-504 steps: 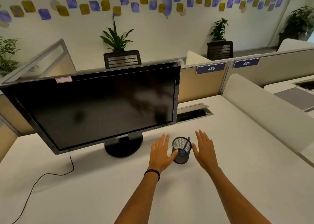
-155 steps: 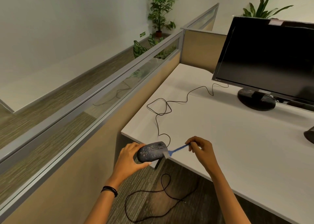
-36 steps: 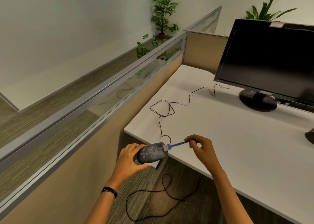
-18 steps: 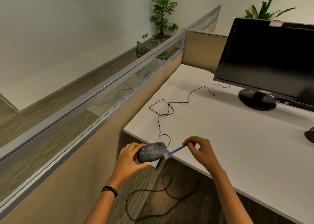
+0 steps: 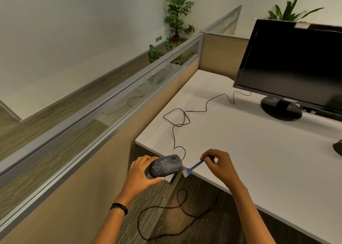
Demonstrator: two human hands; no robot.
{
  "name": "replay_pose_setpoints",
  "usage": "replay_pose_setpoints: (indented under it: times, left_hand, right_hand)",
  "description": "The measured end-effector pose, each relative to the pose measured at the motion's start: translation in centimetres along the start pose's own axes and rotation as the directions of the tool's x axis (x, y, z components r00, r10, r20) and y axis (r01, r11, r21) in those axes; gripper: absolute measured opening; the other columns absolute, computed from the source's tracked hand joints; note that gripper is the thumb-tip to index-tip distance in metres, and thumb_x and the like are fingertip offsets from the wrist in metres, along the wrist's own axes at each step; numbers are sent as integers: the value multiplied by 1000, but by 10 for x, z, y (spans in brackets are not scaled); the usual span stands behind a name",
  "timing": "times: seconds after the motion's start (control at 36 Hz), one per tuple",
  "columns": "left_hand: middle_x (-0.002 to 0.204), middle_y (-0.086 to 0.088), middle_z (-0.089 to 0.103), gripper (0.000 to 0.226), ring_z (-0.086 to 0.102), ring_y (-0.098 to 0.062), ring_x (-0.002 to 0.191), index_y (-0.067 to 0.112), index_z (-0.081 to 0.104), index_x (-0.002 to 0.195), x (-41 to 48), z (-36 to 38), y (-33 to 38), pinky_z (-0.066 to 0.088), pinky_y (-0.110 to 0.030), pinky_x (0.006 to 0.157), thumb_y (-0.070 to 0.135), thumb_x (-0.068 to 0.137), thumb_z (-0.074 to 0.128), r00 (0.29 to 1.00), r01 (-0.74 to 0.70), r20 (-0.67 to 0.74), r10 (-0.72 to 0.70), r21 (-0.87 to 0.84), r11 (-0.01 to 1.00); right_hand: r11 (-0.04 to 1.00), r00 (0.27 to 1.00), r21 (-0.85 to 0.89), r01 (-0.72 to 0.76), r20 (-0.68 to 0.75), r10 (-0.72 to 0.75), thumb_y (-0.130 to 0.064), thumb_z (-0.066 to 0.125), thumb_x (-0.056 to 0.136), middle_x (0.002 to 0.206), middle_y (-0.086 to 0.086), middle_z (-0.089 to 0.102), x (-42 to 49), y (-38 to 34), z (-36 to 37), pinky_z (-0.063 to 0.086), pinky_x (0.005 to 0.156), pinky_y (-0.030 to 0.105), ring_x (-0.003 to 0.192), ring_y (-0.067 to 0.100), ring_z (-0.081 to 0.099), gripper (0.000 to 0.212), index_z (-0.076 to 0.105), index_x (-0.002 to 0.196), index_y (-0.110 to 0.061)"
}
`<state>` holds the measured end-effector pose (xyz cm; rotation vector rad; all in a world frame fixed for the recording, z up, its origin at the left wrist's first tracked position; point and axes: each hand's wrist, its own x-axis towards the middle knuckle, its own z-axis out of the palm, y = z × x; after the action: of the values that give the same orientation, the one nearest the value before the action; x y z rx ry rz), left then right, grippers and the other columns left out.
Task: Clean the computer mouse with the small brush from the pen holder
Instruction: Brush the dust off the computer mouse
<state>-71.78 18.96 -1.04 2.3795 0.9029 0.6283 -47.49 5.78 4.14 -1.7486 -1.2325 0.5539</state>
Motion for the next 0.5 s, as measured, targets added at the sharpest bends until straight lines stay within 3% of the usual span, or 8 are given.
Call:
replay_pose_setpoints:
  times: [0.17, 0.28, 0.39, 0.5]
  left_hand:
    - [106, 17, 46, 79, 35, 5, 99, 26, 52, 120, -2, -1, -2, 26, -16, 86, 79, 62, 52, 1000, -21, 21, 20, 8, 1000]
    - [108, 15, 48, 79, 38, 1, 102, 28, 51, 122, -2, 0, -6, 27, -22, 88, 78, 62, 53, 999, -25, 38, 24, 24, 999]
    - [108, 15, 47, 78, 36, 2, 101, 27, 51, 122, -4, -2, -6, 26, -19, 87, 76, 62, 55, 999, -23, 24, 22, 16, 1000]
    - [108, 14, 49, 74, 39, -1, 102, 28, 50, 122, -5, -2, -8, 25, -18, 89, 71, 62, 59, 999, -17, 28, 17, 12, 1000]
  right_hand:
    - [996, 994, 86, 30, -107, -21, -2, 50, 87, 80, -12, 66, 7, -7, 9, 46, 69, 11, 77, 8, 59, 26, 66, 82, -22]
    - [994, 998, 105, 15, -56, -10, -5, 50, 88, 80, -11, 67, 13, -10, 16, 48, 71, 13, 76, 8, 60, 27, 65, 84, -27]
    - [998, 1000, 47, -29, 5, 29, -5, 50, 88, 75, -12, 64, 15, -8, 20, 45, 66, 9, 69, 5, 57, 22, 67, 86, -19]
    - [997, 995, 33, -64, -79, 67, -1, 50, 86, 74, -1, 63, 16, -8, 19, 43, 61, 6, 66, 8, 56, 21, 68, 81, -9]
